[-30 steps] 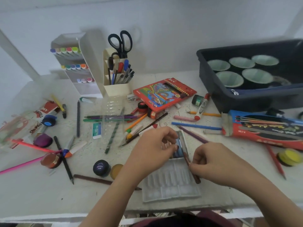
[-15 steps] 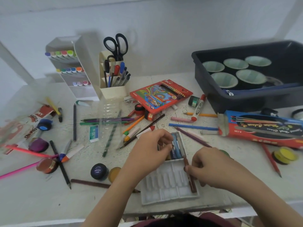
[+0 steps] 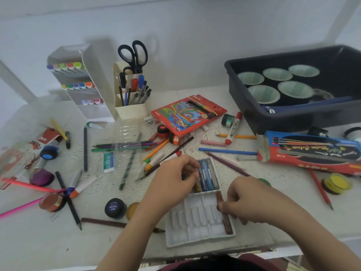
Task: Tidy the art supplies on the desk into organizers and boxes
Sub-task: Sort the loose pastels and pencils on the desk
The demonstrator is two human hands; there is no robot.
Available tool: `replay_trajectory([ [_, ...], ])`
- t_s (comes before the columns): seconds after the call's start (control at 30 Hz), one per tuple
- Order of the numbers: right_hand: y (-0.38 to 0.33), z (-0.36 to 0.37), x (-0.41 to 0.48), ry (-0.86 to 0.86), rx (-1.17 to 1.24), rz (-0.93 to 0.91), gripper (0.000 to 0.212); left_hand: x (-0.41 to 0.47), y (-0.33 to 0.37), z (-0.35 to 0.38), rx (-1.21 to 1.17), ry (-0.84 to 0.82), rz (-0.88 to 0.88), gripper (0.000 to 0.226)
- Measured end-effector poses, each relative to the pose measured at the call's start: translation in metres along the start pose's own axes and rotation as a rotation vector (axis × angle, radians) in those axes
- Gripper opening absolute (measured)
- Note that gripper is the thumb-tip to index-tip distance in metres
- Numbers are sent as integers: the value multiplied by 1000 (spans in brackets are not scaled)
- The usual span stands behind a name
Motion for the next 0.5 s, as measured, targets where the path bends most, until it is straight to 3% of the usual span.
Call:
replay_trajectory([
  [0.37,10,0,-7,-1,76,-6,43,13,13,11,-32,-19,33,17],
  [0.5,15,-6,-14,-22,214,-30,47,23,22,23,-62,-61,66,18],
])
Point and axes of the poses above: each hand's wrist, its own x-axis towards the middle knuckle, its own z-axis out of the palm, y = z × x, the point moved 4 cm from there along x, towards the middle knuckle, and after that the axes turned 7 degrees about y, right-handed, at the moved point
